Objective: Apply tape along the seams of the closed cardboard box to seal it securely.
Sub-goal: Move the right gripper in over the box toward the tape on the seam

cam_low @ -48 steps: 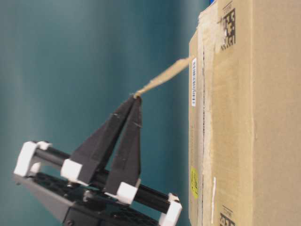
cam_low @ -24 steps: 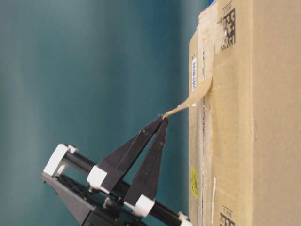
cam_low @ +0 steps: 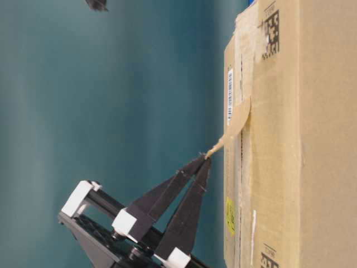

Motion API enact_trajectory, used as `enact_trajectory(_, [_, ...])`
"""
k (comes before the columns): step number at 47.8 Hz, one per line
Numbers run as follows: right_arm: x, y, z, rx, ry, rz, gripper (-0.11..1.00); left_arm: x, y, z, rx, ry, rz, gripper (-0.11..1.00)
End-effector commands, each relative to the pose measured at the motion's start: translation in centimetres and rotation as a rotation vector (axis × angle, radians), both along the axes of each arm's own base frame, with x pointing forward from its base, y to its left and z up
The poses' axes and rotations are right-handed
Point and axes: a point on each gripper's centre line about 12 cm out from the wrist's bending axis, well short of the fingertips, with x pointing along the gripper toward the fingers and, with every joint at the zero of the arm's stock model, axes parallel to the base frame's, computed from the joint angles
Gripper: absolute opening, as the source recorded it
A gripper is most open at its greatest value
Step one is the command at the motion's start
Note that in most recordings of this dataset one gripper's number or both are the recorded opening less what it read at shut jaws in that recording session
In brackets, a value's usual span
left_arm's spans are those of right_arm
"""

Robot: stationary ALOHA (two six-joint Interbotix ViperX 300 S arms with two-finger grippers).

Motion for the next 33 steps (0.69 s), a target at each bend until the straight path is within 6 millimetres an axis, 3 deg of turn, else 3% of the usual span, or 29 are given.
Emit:
enact_trajectory(1, [1.1,-0.2,0.7,0.010,-0.017,-0.010,0.00,0.2,0.3,1.1,-0.001,-0.018,0.008,0.00])
enact_trajectory(33, [10.4,-1.7,-2.8,0.102,0.138,-0.071,0.00,0.3,0.7,0.3,0.008,0.077,0.008,0.00])
